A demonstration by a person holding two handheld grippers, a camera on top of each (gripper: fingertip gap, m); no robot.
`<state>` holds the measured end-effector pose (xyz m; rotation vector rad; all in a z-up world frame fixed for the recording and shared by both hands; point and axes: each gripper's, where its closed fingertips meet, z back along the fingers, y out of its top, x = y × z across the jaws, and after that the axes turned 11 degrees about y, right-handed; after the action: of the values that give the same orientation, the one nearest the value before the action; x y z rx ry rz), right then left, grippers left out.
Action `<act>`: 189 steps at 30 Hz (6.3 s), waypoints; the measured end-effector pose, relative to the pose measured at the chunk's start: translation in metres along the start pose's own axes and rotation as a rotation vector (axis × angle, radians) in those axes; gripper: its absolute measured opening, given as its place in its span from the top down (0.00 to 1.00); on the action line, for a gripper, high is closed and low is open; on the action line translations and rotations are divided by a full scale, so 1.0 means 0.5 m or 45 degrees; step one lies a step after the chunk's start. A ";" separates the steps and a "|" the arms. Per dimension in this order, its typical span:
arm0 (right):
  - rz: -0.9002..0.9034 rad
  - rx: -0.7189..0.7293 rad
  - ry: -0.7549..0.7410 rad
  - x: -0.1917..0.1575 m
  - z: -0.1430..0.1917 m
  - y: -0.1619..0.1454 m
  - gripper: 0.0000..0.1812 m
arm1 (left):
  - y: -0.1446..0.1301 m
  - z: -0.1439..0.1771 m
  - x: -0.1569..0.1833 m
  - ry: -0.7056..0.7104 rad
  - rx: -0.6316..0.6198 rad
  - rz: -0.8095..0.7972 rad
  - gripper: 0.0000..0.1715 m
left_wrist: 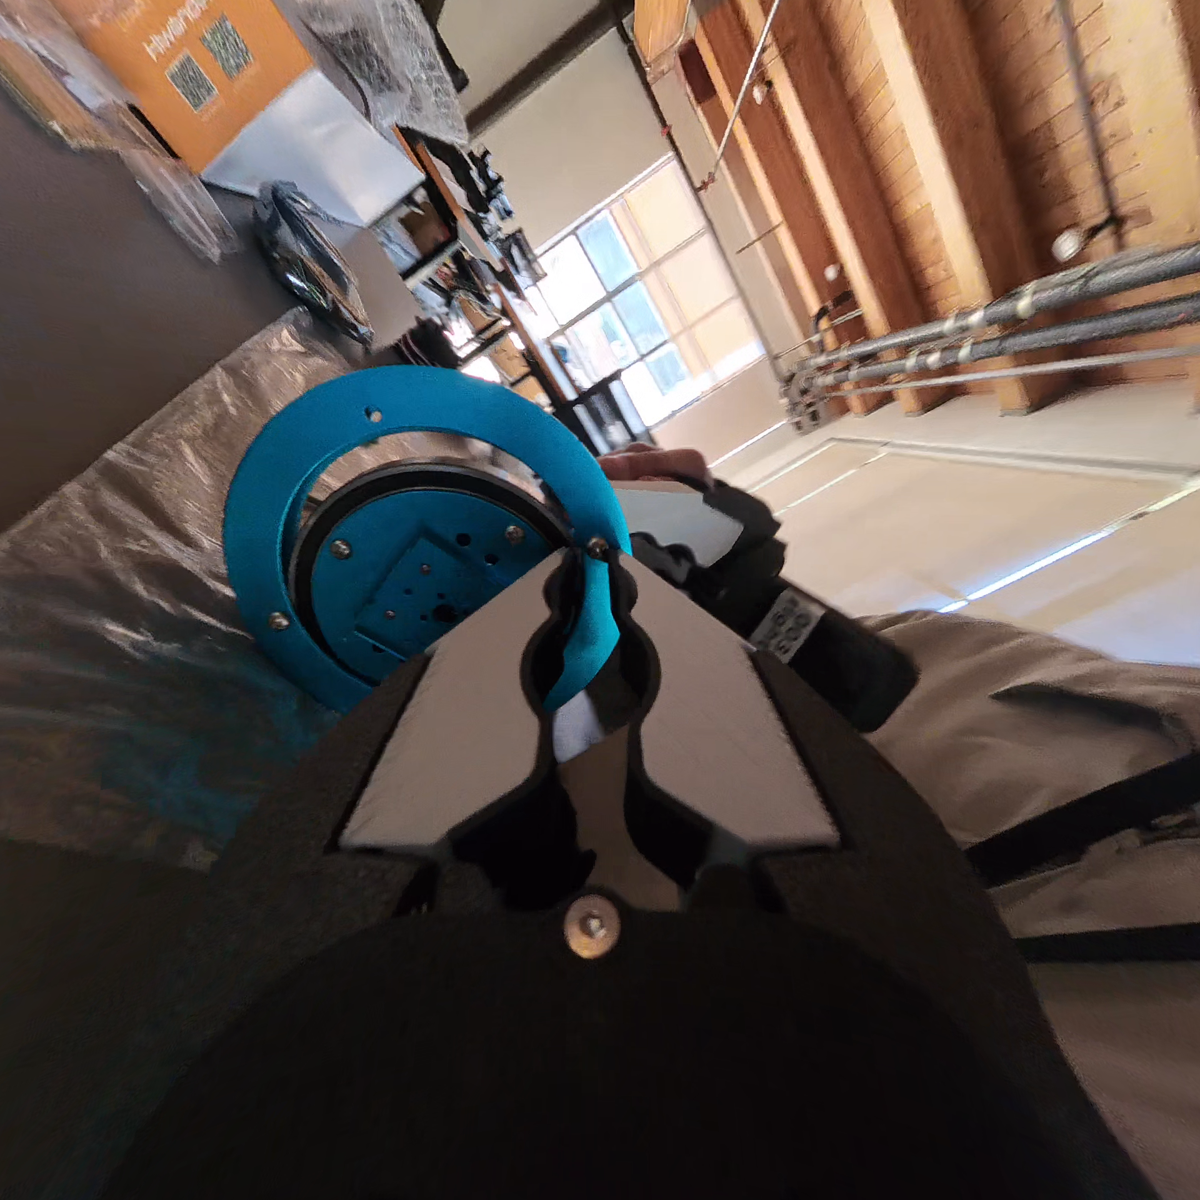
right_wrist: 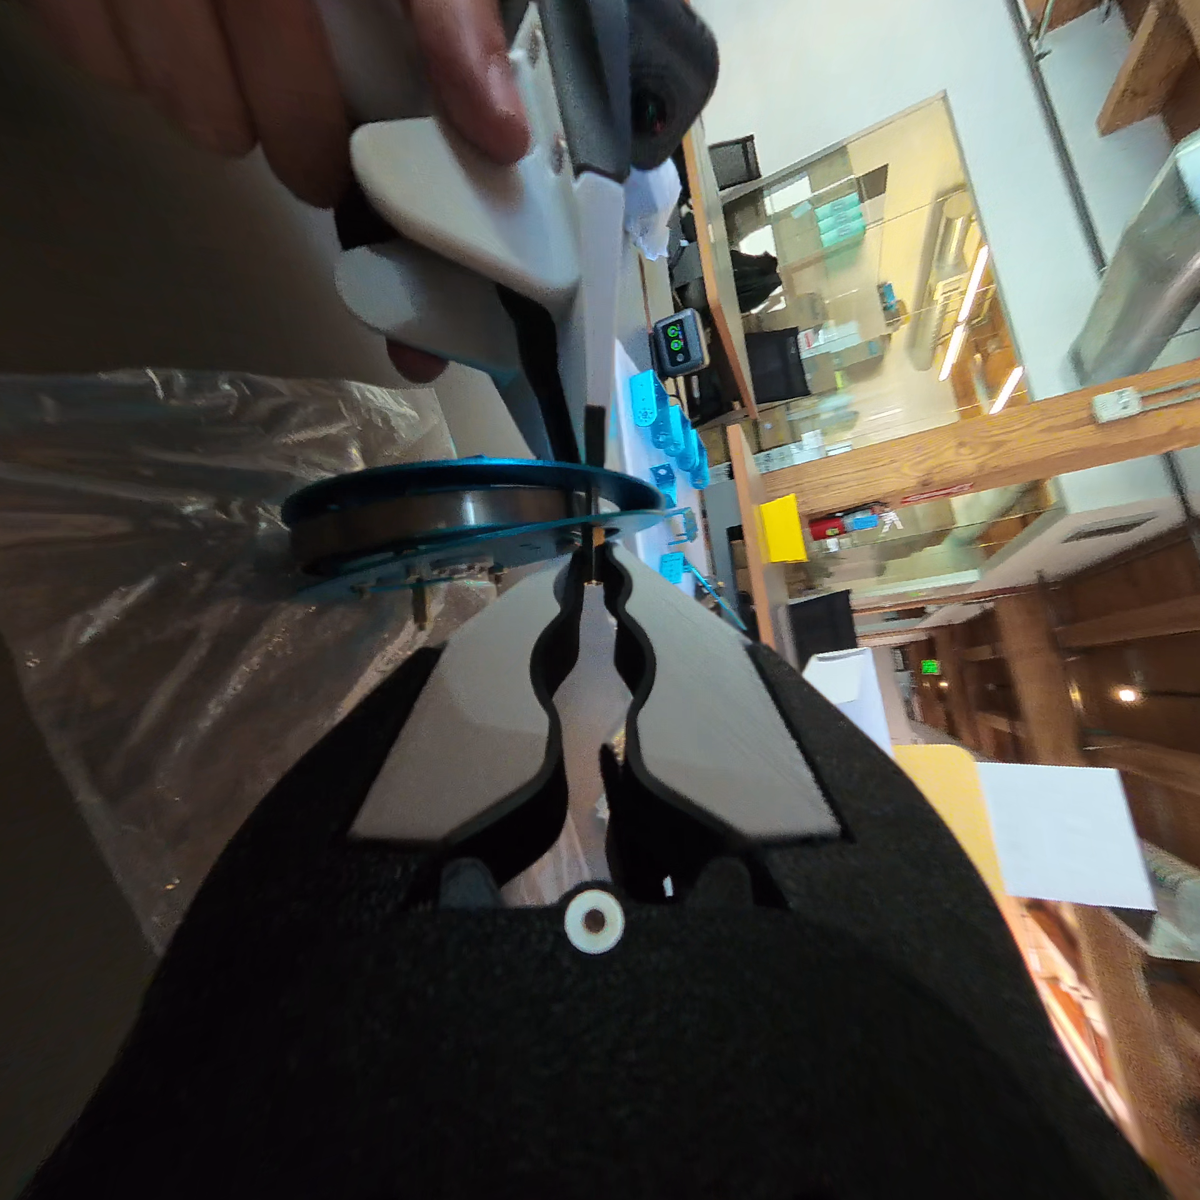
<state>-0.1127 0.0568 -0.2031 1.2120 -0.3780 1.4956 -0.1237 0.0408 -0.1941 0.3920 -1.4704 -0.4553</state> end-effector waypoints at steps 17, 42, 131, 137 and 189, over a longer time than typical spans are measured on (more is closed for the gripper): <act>-0.489 0.129 -0.075 0.019 -0.006 -0.047 0.98 | 0.059 0.030 0.020 0.405 0.494 -1.002 0.84; -0.571 0.011 -0.271 -0.005 0.027 -0.054 0.98 | -0.048 0.036 0.000 0.664 0.310 -1.013 0.84; -0.891 -0.094 0.255 -0.016 -0.020 0.020 0.98 | 0.008 0.007 -0.058 1.123 0.196 -1.451 0.84; -1.043 -0.082 0.294 -0.006 -0.039 0.016 0.97 | 0.029 0.015 -0.075 1.117 0.159 -1.255 0.90; -1.927 0.913 0.781 -0.030 0.131 -0.017 0.96 | 0.021 0.028 -0.040 0.846 0.113 -1.170 0.91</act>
<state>-0.0767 0.0009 -0.1912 0.9831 1.3304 0.4950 -0.1379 0.0604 -0.2049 1.1785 -0.5961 -0.8770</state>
